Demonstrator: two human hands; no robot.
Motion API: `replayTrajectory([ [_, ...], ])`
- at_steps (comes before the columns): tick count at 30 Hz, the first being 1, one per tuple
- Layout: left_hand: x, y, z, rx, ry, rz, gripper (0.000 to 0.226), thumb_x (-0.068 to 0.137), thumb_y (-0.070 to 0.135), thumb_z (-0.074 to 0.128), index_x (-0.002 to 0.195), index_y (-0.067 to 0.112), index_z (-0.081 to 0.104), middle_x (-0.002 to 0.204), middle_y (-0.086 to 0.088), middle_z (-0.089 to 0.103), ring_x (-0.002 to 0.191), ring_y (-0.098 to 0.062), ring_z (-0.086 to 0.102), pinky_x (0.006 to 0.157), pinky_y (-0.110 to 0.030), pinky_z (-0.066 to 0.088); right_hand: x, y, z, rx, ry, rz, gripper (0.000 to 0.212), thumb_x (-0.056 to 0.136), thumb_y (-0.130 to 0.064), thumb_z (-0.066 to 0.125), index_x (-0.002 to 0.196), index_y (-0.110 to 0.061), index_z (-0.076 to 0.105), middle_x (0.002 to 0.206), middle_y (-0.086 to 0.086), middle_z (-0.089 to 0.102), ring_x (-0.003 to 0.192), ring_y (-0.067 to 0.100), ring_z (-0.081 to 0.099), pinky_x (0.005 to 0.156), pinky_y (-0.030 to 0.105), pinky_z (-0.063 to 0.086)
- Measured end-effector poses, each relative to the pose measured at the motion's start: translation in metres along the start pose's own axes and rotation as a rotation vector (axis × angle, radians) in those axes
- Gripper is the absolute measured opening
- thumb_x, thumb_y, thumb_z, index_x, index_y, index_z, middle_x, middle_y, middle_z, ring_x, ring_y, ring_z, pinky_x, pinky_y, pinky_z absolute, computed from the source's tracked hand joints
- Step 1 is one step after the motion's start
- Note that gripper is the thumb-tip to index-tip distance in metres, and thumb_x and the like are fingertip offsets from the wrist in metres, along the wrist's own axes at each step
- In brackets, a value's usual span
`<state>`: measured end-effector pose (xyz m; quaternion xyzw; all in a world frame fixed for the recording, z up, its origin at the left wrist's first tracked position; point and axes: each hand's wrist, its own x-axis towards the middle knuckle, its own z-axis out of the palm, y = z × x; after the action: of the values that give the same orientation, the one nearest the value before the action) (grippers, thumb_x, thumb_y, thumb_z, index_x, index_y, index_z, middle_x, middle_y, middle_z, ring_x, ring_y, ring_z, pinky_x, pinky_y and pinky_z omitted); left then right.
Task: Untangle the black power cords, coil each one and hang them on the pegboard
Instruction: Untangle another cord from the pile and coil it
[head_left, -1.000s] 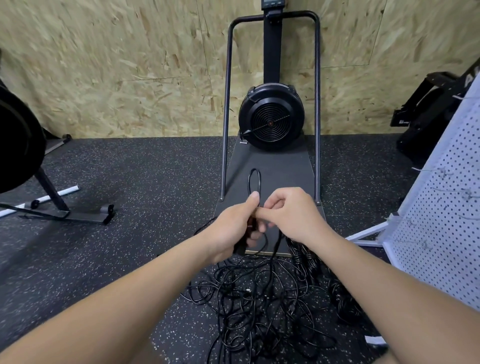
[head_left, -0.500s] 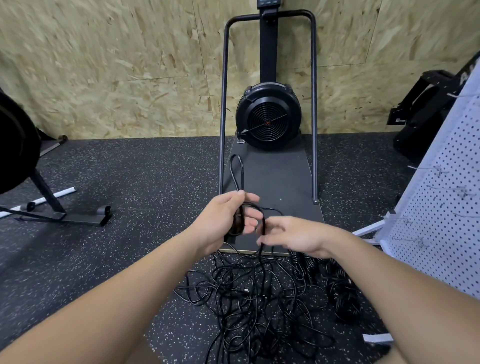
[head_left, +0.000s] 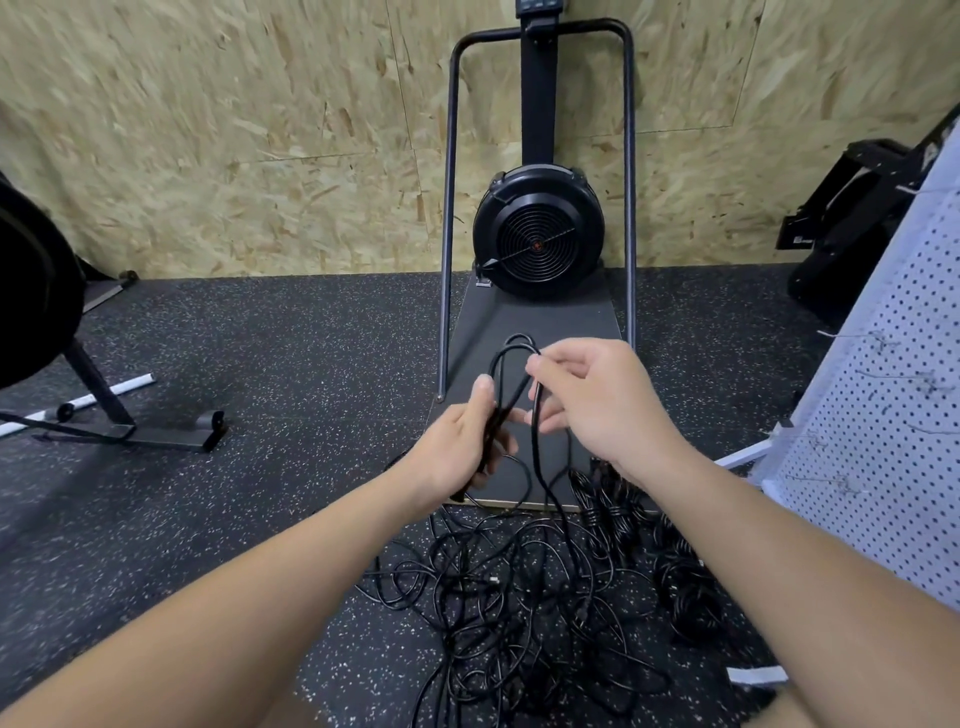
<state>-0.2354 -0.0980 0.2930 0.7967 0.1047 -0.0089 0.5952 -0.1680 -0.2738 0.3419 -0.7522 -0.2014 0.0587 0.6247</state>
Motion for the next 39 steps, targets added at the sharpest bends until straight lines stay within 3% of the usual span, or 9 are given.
replayTrajectory([
  [5,-0.013,0.011,0.016,0.075,-0.181,0.068,0.055,0.115,0.06,0.034,0.123,0.025,0.076,0.102,0.008,0.08,0.076,-0.012,0.057,0.064,-0.029,0.048,0.007,0.008,0.0,-0.221,0.211,-0.098,0.034,0.105,-0.033,0.071,0.075,-0.016,0.074,0.058,0.0,0.072,0.052,0.017,0.074,0.061,0.043,0.063],
  [8,-0.019,0.013,0.024,0.002,-0.269,0.095,0.026,0.113,0.044,0.059,0.108,0.023,0.074,0.101,-0.011,0.072,0.068,-0.013,0.048,0.06,-0.031,0.041,0.009,0.012,-0.001,-0.36,0.3,-0.15,0.036,0.103,-0.04,0.071,0.072,-0.022,0.07,0.052,-0.007,0.068,0.05,0.008,0.068,0.066,0.038,0.06],
  [13,-0.015,0.01,0.025,-0.005,-0.272,0.152,0.022,0.111,0.031,0.066,0.103,0.012,0.06,0.092,-0.017,0.072,0.058,-0.013,0.042,0.053,-0.027,0.035,0.008,0.016,-0.004,-0.53,0.395,-0.201,0.031,0.099,-0.05,0.073,0.079,-0.027,0.064,0.066,-0.011,0.064,0.068,0.013,0.063,0.065,0.039,0.054],
  [20,-0.015,0.005,0.025,0.209,-0.235,0.216,0.03,0.109,0.034,0.068,0.099,0.007,0.061,0.077,0.006,0.067,0.072,-0.019,0.052,0.07,-0.037,0.043,0.014,0.023,-0.003,-0.181,0.197,-0.105,0.015,0.106,-0.022,0.067,0.097,-0.02,0.055,0.081,0.002,0.074,0.065,0.012,0.075,0.069,0.037,0.058],
  [22,-0.016,0.008,0.024,0.289,-0.257,0.235,0.036,0.11,0.038,0.066,0.091,0.007,0.064,0.074,0.007,0.067,0.07,-0.018,0.057,0.072,-0.037,0.047,0.014,0.02,0.0,-0.032,0.153,0.0,0.006,0.108,-0.016,0.06,0.111,-0.021,0.059,0.084,0.003,0.072,0.061,0.013,0.067,0.067,0.033,0.056],
  [25,-0.019,0.015,0.025,0.204,-0.33,0.246,0.039,0.116,0.029,0.057,0.092,-0.002,0.062,0.08,-0.01,0.073,0.086,-0.028,0.077,0.092,-0.049,0.059,0.018,0.015,0.004,0.273,0.084,0.128,0.025,0.109,-0.005,0.048,0.121,-0.013,0.067,0.078,0.004,0.056,0.053,0.012,0.042,0.055,0.032,0.041],
  [29,-0.024,0.024,0.022,-0.179,-0.412,0.164,0.023,0.115,0.017,0.055,0.131,0.001,0.049,0.097,-0.02,0.072,0.07,-0.031,0.064,0.079,-0.047,0.06,0.022,0.001,-0.006,0.49,0.062,0.157,0.021,0.112,-0.008,0.052,0.117,-0.003,0.071,0.07,0.0,0.043,0.051,0.01,0.024,0.048,0.025,0.022],
  [32,-0.022,0.028,0.013,-0.308,-0.467,0.12,0.03,0.115,0.012,0.053,0.136,-0.009,0.052,0.104,-0.023,0.059,0.07,-0.024,0.057,0.071,-0.034,0.057,0.024,-0.004,-0.014,0.558,0.08,0.17,0.009,0.107,-0.014,0.068,0.107,-0.006,0.071,0.064,-0.005,0.036,0.05,0.01,0.022,0.045,0.024,0.02],
  [39,-0.029,0.023,0.021,-0.131,-0.531,0.164,0.024,0.116,0.015,0.053,0.137,0.004,0.059,0.116,-0.02,0.077,0.114,-0.038,0.075,0.106,-0.034,0.053,0.027,0.006,-0.011,0.413,0.138,0.214,0.034,0.089,-0.006,0.084,0.078,-0.02,0.055,0.061,-0.005,0.03,0.051,0.016,0.019,0.05,0.031,0.013],
])
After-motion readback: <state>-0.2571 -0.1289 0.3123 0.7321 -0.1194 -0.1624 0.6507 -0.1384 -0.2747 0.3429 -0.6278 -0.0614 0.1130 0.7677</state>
